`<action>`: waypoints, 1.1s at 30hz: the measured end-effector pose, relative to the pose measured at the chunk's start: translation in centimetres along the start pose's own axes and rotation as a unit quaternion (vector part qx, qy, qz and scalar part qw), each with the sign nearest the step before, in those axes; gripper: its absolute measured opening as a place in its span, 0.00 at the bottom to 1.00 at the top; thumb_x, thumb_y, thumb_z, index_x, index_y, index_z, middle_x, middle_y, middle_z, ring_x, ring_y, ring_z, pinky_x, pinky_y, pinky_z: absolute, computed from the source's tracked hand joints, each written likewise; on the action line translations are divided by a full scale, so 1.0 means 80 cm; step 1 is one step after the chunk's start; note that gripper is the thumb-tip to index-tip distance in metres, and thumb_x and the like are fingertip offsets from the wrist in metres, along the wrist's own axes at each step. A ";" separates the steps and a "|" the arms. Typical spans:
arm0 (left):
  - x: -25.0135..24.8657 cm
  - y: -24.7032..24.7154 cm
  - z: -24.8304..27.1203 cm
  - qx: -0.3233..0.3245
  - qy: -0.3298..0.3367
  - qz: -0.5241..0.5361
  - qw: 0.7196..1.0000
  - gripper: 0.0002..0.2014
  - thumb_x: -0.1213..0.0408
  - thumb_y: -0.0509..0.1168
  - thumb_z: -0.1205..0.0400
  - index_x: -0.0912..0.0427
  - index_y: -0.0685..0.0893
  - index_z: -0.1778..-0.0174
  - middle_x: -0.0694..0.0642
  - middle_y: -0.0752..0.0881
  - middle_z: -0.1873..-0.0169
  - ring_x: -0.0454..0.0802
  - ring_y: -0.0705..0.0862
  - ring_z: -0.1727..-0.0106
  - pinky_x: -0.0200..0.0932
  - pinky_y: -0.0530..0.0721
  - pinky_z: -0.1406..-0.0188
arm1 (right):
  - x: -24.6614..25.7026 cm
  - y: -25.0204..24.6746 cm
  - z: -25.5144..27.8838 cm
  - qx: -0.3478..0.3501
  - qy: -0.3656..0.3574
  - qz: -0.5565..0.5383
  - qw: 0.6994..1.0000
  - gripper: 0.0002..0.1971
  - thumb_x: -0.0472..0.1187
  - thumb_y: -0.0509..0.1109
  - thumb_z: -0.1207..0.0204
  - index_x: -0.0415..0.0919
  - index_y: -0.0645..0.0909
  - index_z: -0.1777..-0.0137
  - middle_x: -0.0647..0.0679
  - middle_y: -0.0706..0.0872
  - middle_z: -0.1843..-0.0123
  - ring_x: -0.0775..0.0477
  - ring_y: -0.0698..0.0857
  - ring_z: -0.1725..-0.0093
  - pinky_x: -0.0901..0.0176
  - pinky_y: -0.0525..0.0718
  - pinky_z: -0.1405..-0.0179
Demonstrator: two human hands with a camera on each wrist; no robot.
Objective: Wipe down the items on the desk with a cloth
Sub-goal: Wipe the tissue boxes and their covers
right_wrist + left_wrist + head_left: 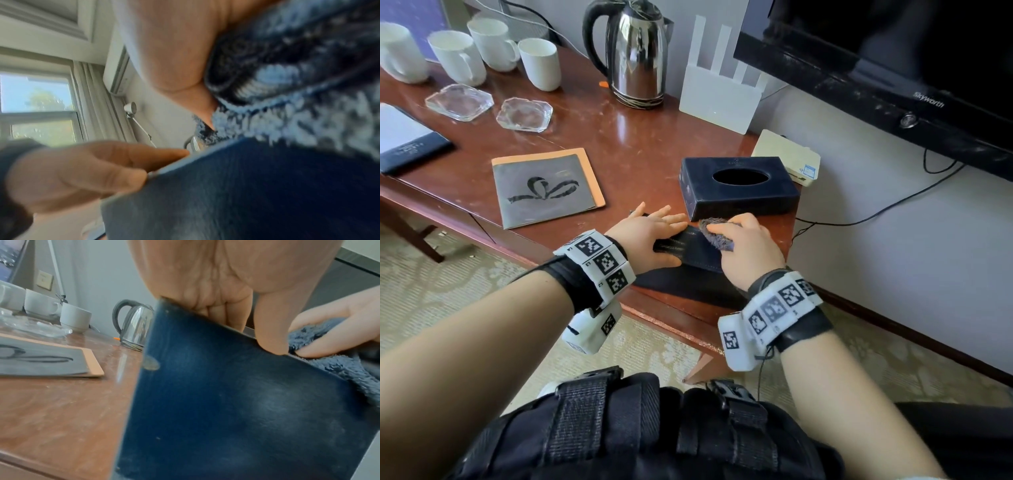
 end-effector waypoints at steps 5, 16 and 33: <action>0.038 -0.002 0.017 -0.017 -0.019 -0.005 1.000 0.39 0.48 0.62 0.20 0.56 0.50 0.18 0.49 0.45 0.18 0.47 0.39 0.18 0.52 0.36 0.21 | 0.019 0.011 0.016 0.000 -0.051 0.080 0.995 0.26 0.34 0.61 0.23 0.59 0.74 0.29 0.53 0.68 0.31 0.45 0.67 0.36 0.53 0.77 0.46; 0.046 0.005 0.018 -0.074 0.020 0.036 0.996 0.38 0.50 0.66 0.21 0.65 0.58 0.21 0.57 0.56 0.19 0.53 0.47 0.17 0.40 0.45 0.23 | 0.027 0.016 -0.007 -0.003 -0.052 0.072 0.996 0.24 0.36 0.61 0.23 0.57 0.74 0.29 0.51 0.69 0.30 0.43 0.69 0.34 0.51 0.76 0.43; 0.048 0.002 0.018 -0.041 0.005 0.031 0.999 0.39 0.50 0.64 0.20 0.60 0.54 0.19 0.51 0.49 0.18 0.47 0.40 0.18 0.42 0.44 0.21 | 0.041 0.013 -0.008 0.106 -0.136 -0.023 0.985 0.19 0.36 0.63 0.22 0.56 0.80 0.35 0.53 0.75 0.33 0.49 0.75 0.36 0.61 0.72 0.42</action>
Point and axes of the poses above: each hand's wrist, its own z-axis away from the middle knuckle, its own y-axis out of the palm, x = y × z, the point moved 4 cm from there along -z, towards the middle knuckle
